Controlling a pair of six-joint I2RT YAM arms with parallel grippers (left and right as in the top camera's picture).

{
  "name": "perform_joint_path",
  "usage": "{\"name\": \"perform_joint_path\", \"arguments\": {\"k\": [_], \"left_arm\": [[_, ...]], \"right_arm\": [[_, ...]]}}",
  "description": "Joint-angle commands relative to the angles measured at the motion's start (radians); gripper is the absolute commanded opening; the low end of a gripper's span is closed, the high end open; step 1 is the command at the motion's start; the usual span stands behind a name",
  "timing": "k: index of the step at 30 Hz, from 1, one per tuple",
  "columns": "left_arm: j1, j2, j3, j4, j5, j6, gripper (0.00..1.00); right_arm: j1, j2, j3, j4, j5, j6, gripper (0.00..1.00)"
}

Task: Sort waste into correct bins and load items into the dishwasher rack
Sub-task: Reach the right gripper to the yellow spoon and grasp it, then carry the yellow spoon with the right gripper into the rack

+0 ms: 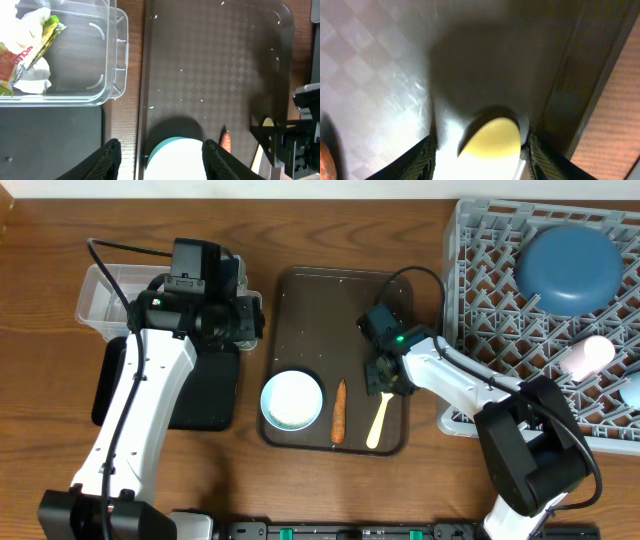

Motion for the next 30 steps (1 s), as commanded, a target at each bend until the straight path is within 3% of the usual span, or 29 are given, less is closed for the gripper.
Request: {"name": "perform_joint_path", "arguments": {"k": [1, 7, 12, 23, 30], "left_arm": [[0.000, 0.000, -0.002, -0.002, -0.006, -0.004, 0.54], [0.000, 0.000, -0.002, -0.002, -0.006, -0.004, 0.55], [0.000, 0.000, -0.002, -0.002, -0.006, -0.004, 0.55], [0.000, 0.000, -0.002, -0.002, -0.006, -0.004, 0.55], [0.000, 0.000, -0.002, -0.002, -0.006, -0.004, 0.55]], "right_arm": [[0.003, 0.016, -0.006, -0.040, 0.007, -0.006, 0.56], [0.003, 0.016, -0.006, -0.044, 0.005, 0.016, 0.54], [0.003, 0.016, -0.006, -0.035, -0.037, 0.016, 0.43], [0.003, 0.016, -0.006, 0.008, -0.051, 0.014, 0.32], [0.003, 0.016, -0.006, 0.011, -0.129, 0.015, 0.32]]}}
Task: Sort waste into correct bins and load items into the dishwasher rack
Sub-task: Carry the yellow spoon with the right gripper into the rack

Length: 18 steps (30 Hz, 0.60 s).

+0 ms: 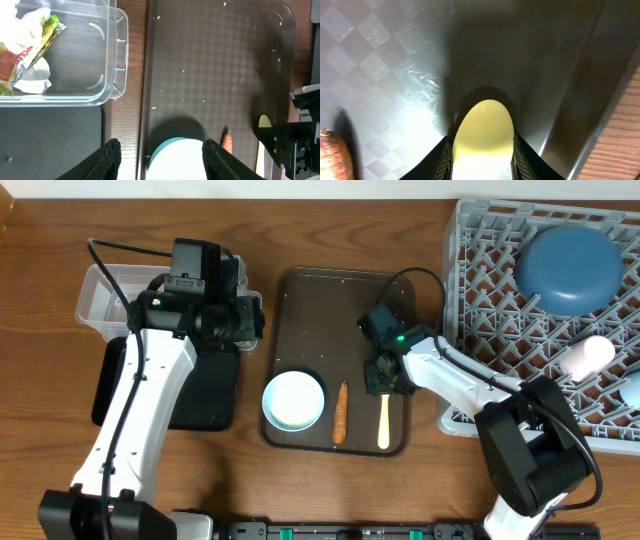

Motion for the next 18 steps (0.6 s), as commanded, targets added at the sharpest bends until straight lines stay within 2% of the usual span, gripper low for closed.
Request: {"name": "perform_joint_path", "arguments": {"k": [1, 12, 18], "left_arm": [[0.000, 0.000, -0.002, -0.003, -0.007, -0.004, 0.55], [0.000, 0.000, -0.002, -0.003, -0.007, -0.004, 0.55], [0.000, 0.000, -0.002, -0.003, -0.007, -0.004, 0.55]], "right_arm": [[0.003, 0.017, -0.008, 0.003, -0.079, 0.007, 0.32], [0.003, 0.017, -0.007, 0.011, -0.079, 0.007, 0.31], [-0.003, 0.010, -0.001, 0.010, -0.079, -0.026, 0.27]]}}
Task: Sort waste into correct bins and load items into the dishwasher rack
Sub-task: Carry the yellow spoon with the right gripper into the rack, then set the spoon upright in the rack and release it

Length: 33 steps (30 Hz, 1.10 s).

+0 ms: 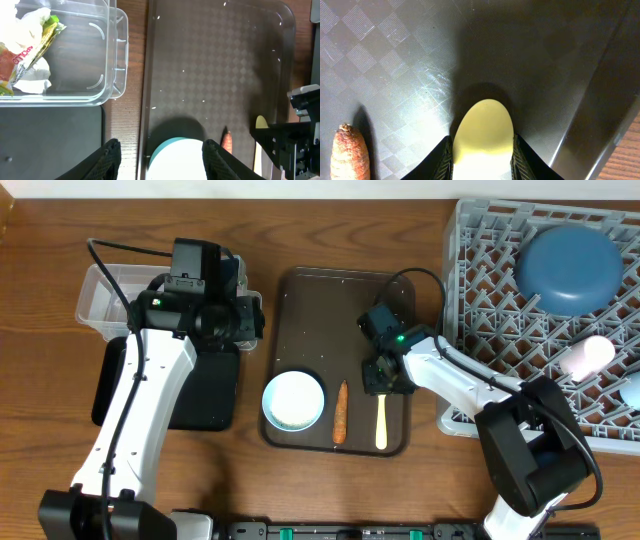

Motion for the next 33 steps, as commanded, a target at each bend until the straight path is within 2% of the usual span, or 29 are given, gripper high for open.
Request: {"name": "perform_joint_path", "arguments": {"k": [1, 14, 25, 33], "left_arm": [[0.000, 0.000, -0.002, -0.002, -0.007, -0.004, 0.55], [0.000, 0.000, -0.002, -0.002, -0.007, -0.004, 0.55], [0.000, 0.000, -0.002, -0.002, -0.007, -0.004, 0.55], [0.000, 0.000, -0.002, -0.002, -0.007, -0.003, 0.55]], "right_arm": [[-0.006, 0.007, 0.003, 0.002, -0.041, -0.040, 0.27], [-0.100, -0.118, 0.202, -0.135, -0.073, -0.187, 0.28], [-0.331, -0.137, 0.492, -0.381, -0.091, -0.370, 0.28], [-0.524, -0.128, 0.496, -0.442, -0.091, -0.421, 0.27]]}}
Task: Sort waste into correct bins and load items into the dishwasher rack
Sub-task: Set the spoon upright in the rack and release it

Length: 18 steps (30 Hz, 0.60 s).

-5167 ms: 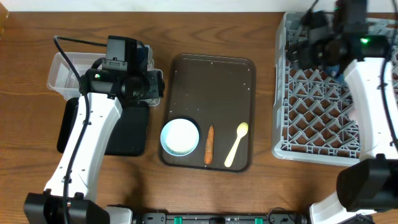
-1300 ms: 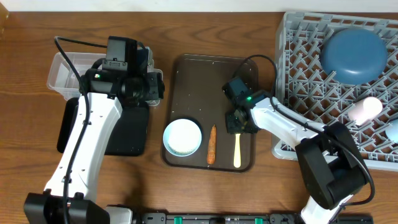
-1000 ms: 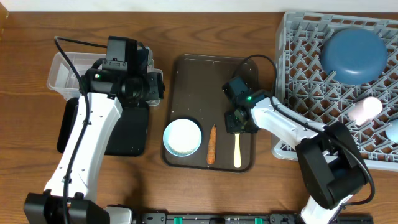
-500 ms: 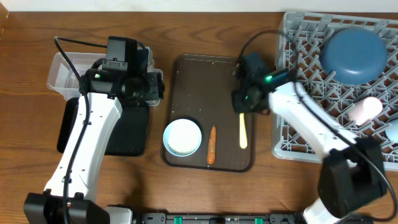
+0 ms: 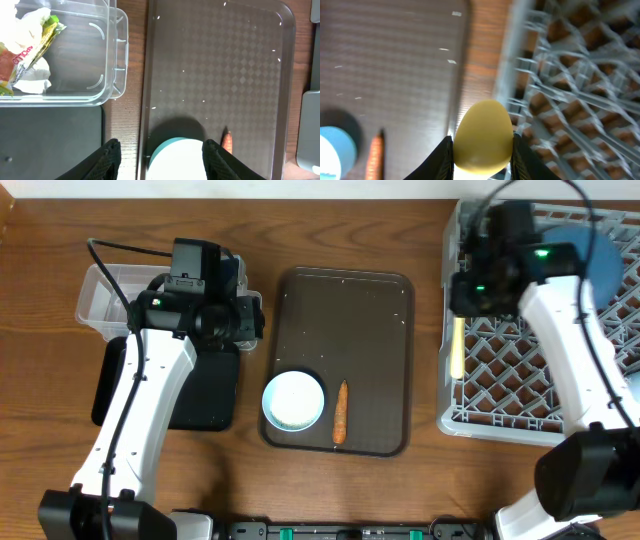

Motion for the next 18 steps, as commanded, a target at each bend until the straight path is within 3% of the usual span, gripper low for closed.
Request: {"name": "perform_joint_path", "arguments": {"k": [1, 11, 15, 18], "left_arm": [[0.000, 0.000, -0.002, -0.002, -0.007, -0.003, 0.55], [0.000, 0.000, -0.002, 0.005, -0.007, -0.004, 0.55], [0.000, 0.000, -0.002, 0.005, -0.007, -0.004, 0.55], [0.000, 0.000, -0.002, 0.005, -0.007, -0.004, 0.55]], "right_arm": [[-0.066, -0.010, -0.016, -0.011, -0.005, -0.042, 0.26], [-0.087, -0.010, -0.196, 0.089, -0.046, -0.082, 0.27], [-0.088, -0.010, -0.239, 0.136, -0.045, -0.082, 0.32], [-0.088, -0.010, -0.240, 0.148, -0.046, -0.082, 0.41]]}}
